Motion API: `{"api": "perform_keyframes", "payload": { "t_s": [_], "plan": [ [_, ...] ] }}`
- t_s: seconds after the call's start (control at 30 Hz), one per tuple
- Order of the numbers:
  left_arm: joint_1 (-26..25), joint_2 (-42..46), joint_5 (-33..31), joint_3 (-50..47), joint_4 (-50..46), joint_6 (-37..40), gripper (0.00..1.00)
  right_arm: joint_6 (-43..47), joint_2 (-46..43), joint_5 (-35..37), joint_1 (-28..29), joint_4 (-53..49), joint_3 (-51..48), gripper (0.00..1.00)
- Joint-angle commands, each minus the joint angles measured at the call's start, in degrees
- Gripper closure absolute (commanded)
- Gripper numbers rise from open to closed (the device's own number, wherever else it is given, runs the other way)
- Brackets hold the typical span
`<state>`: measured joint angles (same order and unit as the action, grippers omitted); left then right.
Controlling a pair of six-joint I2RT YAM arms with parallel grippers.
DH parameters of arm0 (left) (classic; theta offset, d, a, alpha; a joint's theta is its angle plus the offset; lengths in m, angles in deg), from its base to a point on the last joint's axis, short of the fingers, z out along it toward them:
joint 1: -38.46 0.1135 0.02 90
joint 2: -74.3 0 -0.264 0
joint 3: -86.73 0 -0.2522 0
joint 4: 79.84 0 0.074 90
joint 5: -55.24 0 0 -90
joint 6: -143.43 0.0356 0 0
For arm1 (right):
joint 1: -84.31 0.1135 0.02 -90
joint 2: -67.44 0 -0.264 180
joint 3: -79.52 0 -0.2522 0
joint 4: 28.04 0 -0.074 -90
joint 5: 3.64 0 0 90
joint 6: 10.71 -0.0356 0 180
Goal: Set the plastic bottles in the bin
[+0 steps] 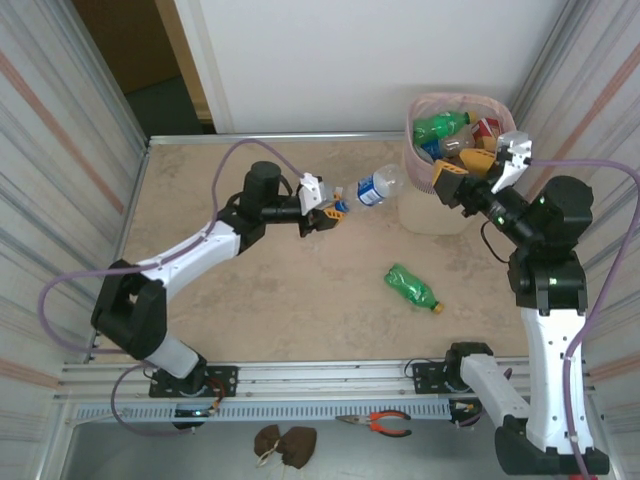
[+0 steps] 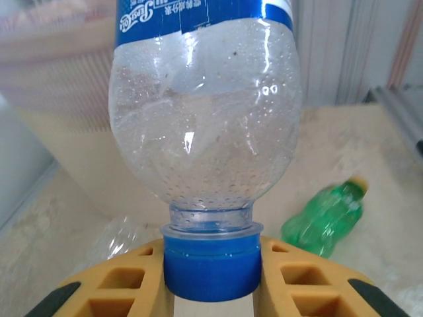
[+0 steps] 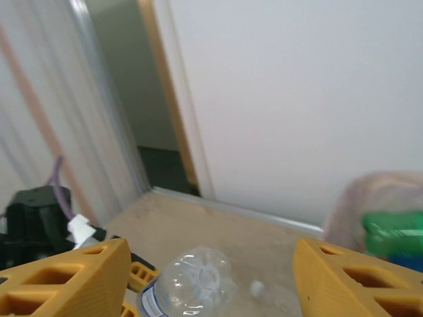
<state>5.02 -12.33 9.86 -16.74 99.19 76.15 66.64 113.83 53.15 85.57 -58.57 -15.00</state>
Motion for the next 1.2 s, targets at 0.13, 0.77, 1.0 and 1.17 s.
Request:
{"api": "perform_keyframes", "payload": {
  "t_s": [0.13,0.77,1.0,1.17],
  "plan": [
    [-2.6,9.0,9.9,-2.7,12.3,-11.8,0.77,-2.5,-3.7,-7.1,5.8,14.4,-3.4,0.24],
    [-10.3,12.9,6.2,-1.0,13.4,-12.4,0.78,-0.7,-2.0,-7.3,24.1,22.0,-5.6,0.1],
    [-10.7,12.6,5.3,-0.8,12.9,-12.3,0.78,-0.8,-0.4,-4.1,27.1,21.5,-6.0,0.24],
    [-10.9,12.8,4.9,-1.1,13.6,-12.6,0.77,-1.5,0.1,-3.1,28.8,22.5,-6.1,0.34]
  ]
}}
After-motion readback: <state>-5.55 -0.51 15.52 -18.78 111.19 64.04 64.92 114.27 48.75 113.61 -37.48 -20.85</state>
